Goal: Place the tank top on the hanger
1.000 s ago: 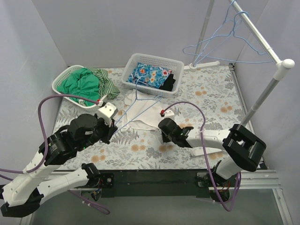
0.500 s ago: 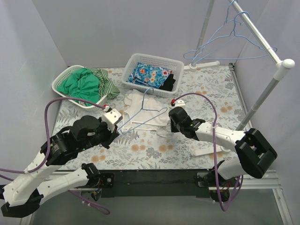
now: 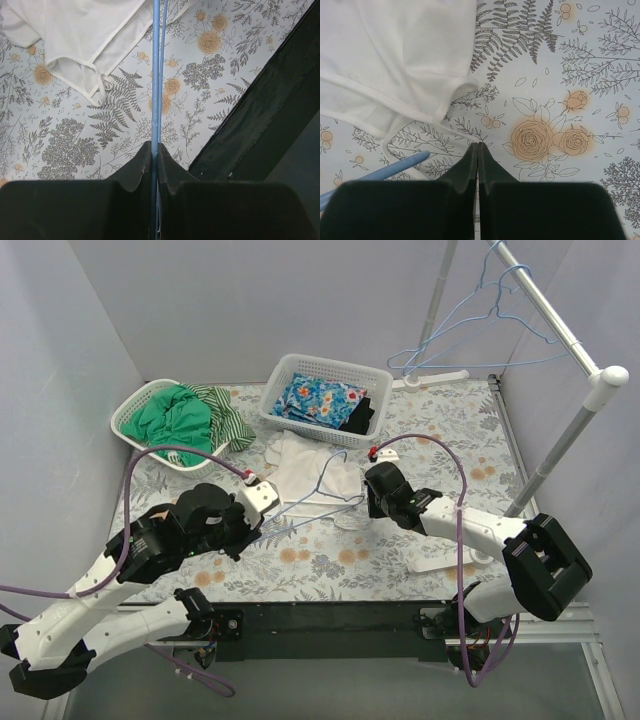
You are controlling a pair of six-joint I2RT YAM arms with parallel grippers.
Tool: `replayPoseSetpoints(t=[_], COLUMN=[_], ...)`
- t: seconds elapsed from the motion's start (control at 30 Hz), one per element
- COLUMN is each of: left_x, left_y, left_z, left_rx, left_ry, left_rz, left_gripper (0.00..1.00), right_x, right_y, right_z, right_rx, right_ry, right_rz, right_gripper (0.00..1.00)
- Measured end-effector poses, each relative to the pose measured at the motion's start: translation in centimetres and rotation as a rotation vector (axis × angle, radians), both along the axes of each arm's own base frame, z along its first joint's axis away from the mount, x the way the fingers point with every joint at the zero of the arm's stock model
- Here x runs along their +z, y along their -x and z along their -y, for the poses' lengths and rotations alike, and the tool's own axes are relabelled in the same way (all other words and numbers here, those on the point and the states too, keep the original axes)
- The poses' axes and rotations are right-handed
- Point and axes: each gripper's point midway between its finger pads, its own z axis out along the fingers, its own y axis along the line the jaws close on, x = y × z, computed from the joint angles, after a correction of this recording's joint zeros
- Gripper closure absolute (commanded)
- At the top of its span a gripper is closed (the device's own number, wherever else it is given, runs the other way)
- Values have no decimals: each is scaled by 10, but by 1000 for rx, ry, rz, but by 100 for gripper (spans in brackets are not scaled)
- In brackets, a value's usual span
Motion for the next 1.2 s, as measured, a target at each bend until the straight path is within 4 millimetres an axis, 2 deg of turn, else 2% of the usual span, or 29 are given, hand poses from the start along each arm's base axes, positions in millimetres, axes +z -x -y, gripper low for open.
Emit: replayPoseSetpoints(t=[0.13, 0.4, 0.6, 0.77, 0.87, 1.0, 1.03, 1.13, 1.2], left_x=[-7, -37, -53, -80, -93, -103, -106, -110, -110], left_y=[-2, -5, -15, -25, -31, -35, -35, -35, -35], left_z=[3, 16, 44, 71, 79, 86, 87, 91, 94], left_rx=[-20, -62, -104, -137, -140, -144, -147, -157, -166], left_ry=[-24, -80, -12, 18, 34, 71, 76, 91, 104], left_rz=[-4, -54, -39, -60, -47, -14, -10, -3, 0], left_gripper=[100, 100, 100, 100, 100, 100, 100, 100, 100], right_x=[4, 25, 37, 50, 55, 49, 46, 40, 38], right_y=[-1, -2, 4, 7, 7, 15, 19, 29, 32], right_z=[-1, -3, -8, -10, -5, 9, 14, 27, 32], right_rx=[4, 8, 38, 54, 44, 10, 3, -18, -30], right_ry=[-2, -43, -88, -127, -139, -139, -139, -146, -149], right_rz=[5, 49, 51, 71, 87, 96, 98, 115, 128], right_gripper=[99, 99, 99, 99, 98, 75, 66, 51, 47])
